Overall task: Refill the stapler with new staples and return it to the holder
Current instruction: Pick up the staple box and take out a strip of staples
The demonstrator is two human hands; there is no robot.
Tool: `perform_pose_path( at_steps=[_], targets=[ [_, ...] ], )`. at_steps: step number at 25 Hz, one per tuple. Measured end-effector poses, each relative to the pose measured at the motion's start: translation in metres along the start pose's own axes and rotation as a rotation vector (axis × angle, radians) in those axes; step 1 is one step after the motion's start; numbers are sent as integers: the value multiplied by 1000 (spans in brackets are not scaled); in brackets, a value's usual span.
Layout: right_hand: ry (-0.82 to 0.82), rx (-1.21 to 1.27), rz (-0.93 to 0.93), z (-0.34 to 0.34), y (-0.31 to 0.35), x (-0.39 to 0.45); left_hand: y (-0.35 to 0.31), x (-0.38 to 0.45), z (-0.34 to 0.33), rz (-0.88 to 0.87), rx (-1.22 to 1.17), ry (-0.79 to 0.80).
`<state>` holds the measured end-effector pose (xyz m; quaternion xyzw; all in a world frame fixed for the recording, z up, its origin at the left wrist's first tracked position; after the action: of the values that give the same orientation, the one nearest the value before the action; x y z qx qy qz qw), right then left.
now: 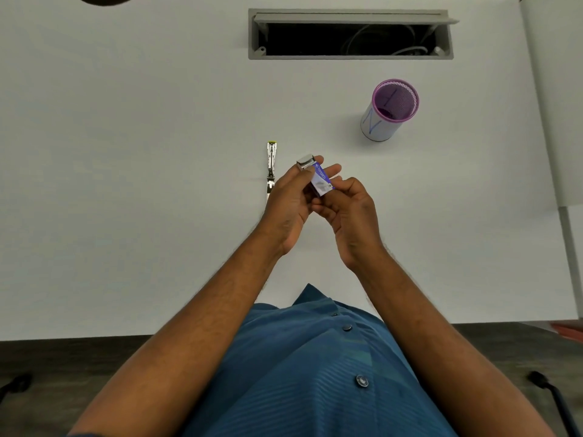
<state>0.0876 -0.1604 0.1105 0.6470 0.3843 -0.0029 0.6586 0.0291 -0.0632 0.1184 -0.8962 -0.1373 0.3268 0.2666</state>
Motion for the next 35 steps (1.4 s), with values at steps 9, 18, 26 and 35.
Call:
perform_pose_path(
  at_steps=[9, 18, 26, 35],
  targets=[
    [49, -181, 40, -2, -2, -10, -13, 8, 11, 38, -21, -95],
    [-117, -964, 618, -10, 33, -11, -6, 5, 13, 128, -62, -155],
    [-27, -1241, 587, -15, 36, -5, -2, 2, 16, 116, -7, -262],
    [6, -1253, 570, -14, 37, -1, 3, 1, 16, 138, 48, -286]
  ],
)
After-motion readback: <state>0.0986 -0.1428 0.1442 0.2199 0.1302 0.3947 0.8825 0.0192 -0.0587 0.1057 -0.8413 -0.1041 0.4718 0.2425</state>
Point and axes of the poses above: each hand's wrist, its own x-axis towards the middle knuckle, its own z-axis out of the back of the hand, y = z × x, the point moved 3 cm from there along x, towards the middle knuckle, and after that the axes turned 11 degrees about -x, right-handed, at the moved point
